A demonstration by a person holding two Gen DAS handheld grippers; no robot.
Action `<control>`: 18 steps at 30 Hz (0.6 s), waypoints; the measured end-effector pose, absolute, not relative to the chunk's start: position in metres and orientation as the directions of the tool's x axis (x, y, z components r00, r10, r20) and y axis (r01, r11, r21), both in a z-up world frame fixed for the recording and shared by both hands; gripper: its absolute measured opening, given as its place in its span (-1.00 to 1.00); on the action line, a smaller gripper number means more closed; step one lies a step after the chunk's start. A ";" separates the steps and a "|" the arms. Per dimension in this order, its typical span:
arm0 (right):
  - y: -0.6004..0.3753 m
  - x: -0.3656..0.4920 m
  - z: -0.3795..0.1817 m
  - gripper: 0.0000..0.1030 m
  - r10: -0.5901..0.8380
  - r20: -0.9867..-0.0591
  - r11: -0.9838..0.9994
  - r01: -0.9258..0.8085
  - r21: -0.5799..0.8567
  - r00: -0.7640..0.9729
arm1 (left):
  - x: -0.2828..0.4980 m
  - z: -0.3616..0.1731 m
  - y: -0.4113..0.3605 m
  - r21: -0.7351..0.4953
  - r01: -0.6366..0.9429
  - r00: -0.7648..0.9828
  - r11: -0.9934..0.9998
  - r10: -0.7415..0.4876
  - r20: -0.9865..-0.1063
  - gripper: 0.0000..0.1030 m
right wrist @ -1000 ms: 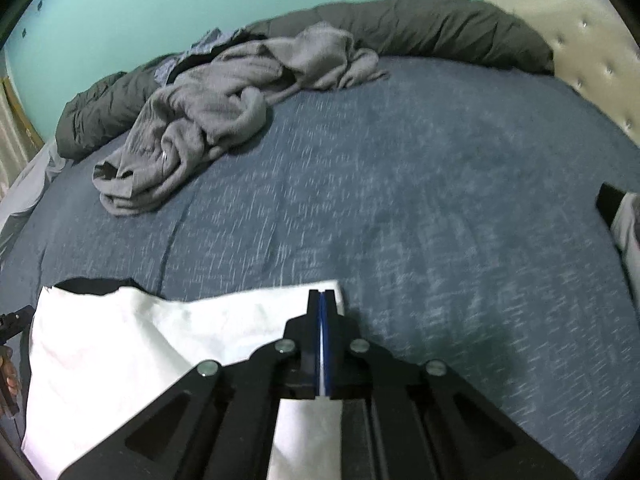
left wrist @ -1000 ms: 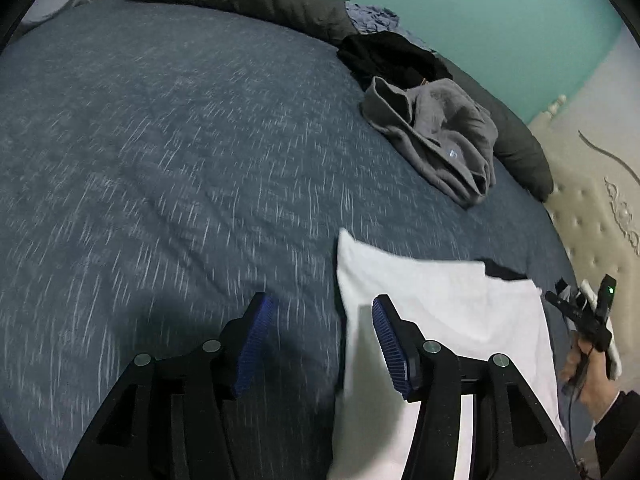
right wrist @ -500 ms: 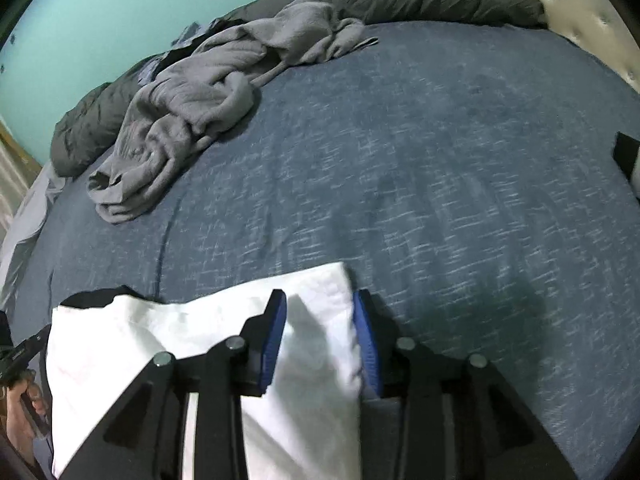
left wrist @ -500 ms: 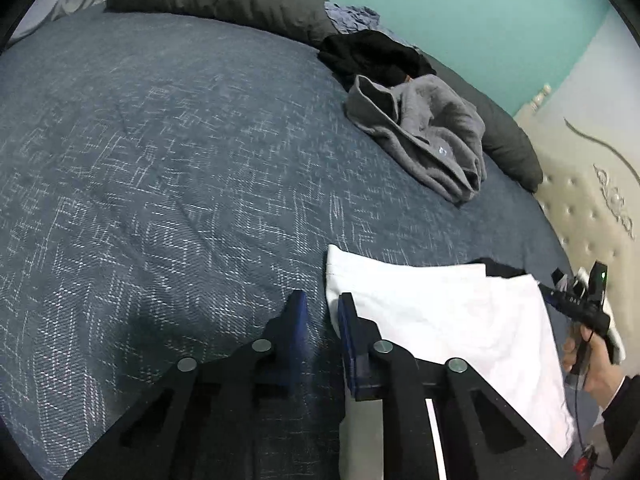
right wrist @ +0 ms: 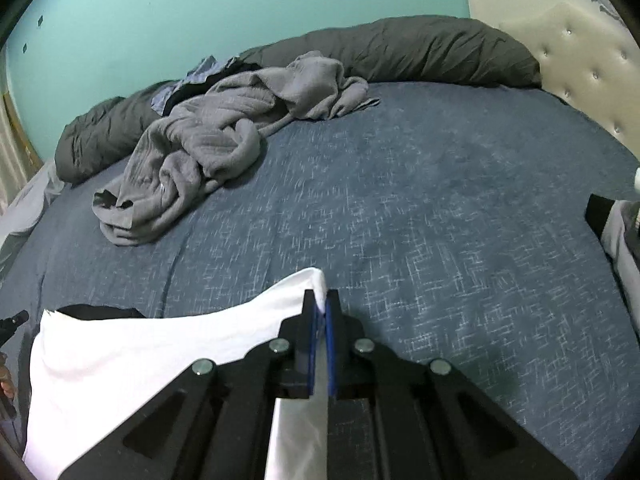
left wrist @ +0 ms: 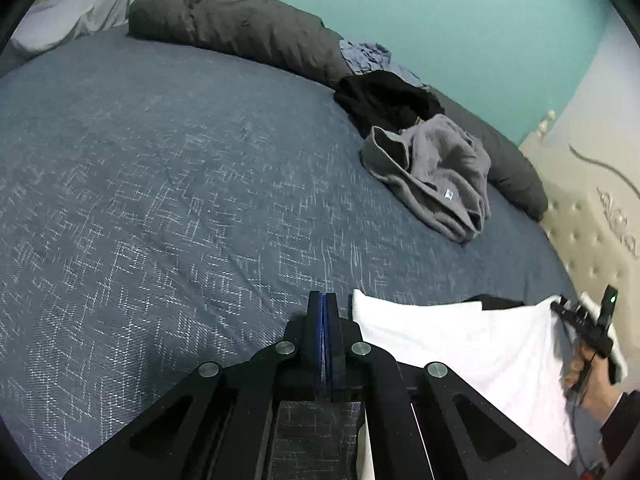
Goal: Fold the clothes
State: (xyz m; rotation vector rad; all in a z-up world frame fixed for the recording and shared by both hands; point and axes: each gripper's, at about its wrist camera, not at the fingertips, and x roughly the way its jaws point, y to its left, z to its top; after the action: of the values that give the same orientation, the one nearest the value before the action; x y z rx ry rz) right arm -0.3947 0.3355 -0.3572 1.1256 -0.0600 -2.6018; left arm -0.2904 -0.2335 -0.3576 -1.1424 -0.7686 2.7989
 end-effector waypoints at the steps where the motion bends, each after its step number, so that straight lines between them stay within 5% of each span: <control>1: 0.334 -0.395 -0.358 -0.93 -0.295 -0.710 -0.952 0.265 0.156 -0.640 | -0.293 -0.360 -0.233 -0.460 0.159 -0.724 -0.874 0.214 -0.656 -1.00; 6: 0.329 -0.395 -0.364 -0.93 -0.302 -0.724 -0.948 0.275 0.160 -0.621 | -0.304 -0.367 -0.217 -0.461 0.128 -0.698 -0.878 0.250 -0.671 -0.89; 8: 0.328 -0.394 -0.367 -0.93 -0.305 -0.728 -0.947 0.277 0.163 -0.614 | -0.309 -0.367 -0.209 -0.467 0.101 -0.696 -0.879 0.273 -0.664 -0.48; 10: 0.327 -0.394 -0.369 -0.93 -0.308 -0.733 -0.946 0.280 0.166 -0.606 | -0.312 -0.368 -0.204 -0.484 0.076 -0.692 -0.872 0.303 -0.655 -0.33; 13: 0.325 -0.393 -0.373 -0.93 -0.313 -0.740 -0.944 0.283 0.171 -0.596 | -0.318 -0.376 -0.198 -0.477 0.064 -0.675 -0.877 0.314 -0.667 -0.46; 14: 0.325 -0.393 -0.373 -0.93 -0.311 -0.741 -0.944 0.285 0.168 -0.595 | -0.318 -0.379 -0.197 -0.476 0.067 -0.673 -0.877 0.313 -0.671 -0.92; 18: 0.331 -0.392 -0.366 -0.93 -0.300 -0.726 -0.948 0.279 0.153 -0.619 | -0.313 -0.375 -0.198 -0.460 0.071 -0.688 -0.885 0.291 -0.665 -0.96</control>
State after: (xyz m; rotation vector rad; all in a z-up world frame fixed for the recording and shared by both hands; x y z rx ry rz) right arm -0.3915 0.3313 -0.3657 1.1587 -0.0356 -2.5688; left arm -0.3131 -0.1976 -0.3746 -1.1804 -0.6999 2.6879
